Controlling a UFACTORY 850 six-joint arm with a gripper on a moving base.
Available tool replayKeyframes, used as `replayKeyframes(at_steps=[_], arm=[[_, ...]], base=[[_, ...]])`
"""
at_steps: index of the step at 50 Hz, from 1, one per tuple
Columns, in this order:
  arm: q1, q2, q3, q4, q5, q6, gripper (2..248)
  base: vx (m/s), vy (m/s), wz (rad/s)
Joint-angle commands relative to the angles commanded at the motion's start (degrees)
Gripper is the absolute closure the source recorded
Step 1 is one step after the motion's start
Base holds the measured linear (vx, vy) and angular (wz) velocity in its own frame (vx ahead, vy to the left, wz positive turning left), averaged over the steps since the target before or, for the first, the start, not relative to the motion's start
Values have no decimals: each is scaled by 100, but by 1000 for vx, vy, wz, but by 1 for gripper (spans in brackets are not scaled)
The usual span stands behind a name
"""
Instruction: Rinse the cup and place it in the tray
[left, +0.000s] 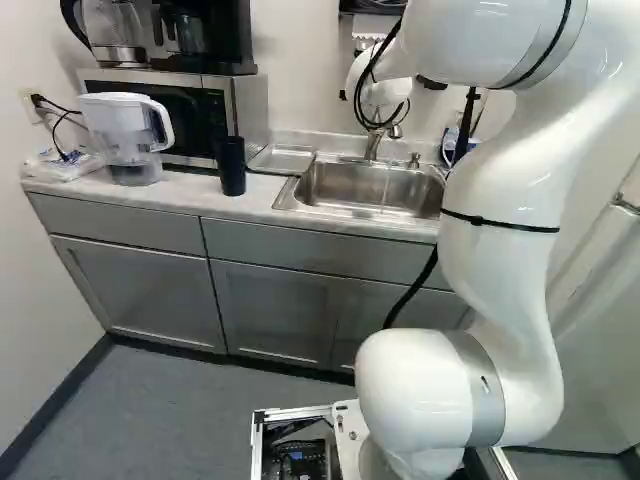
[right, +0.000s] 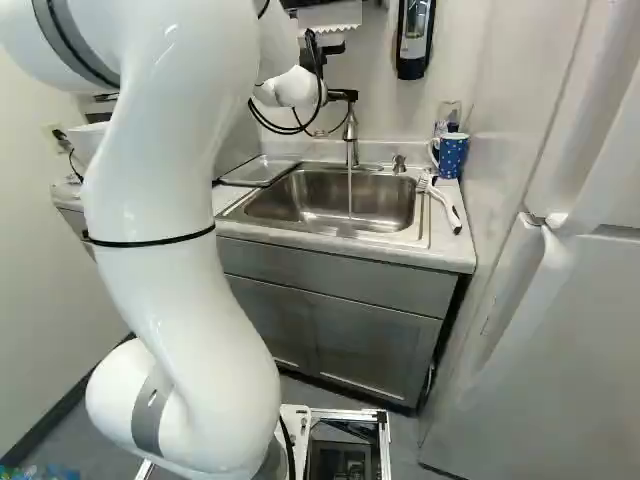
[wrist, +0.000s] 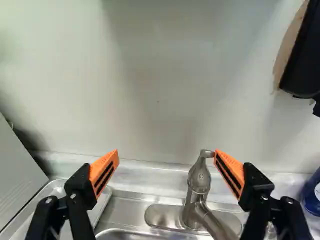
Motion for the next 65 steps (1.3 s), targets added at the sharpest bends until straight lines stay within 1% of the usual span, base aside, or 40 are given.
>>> replayKeyframes(at_steps=[33, 42, 65], arm=[[240, 924, 1028, 0, -28, 0, 3], [302, 1138, 1255, 0, -163, 0, 3], [409, 1386, 1514, 0, -747, 0, 3]], base=[[0, 0, 0], [0, 0, 0], [0, 0, 0]])
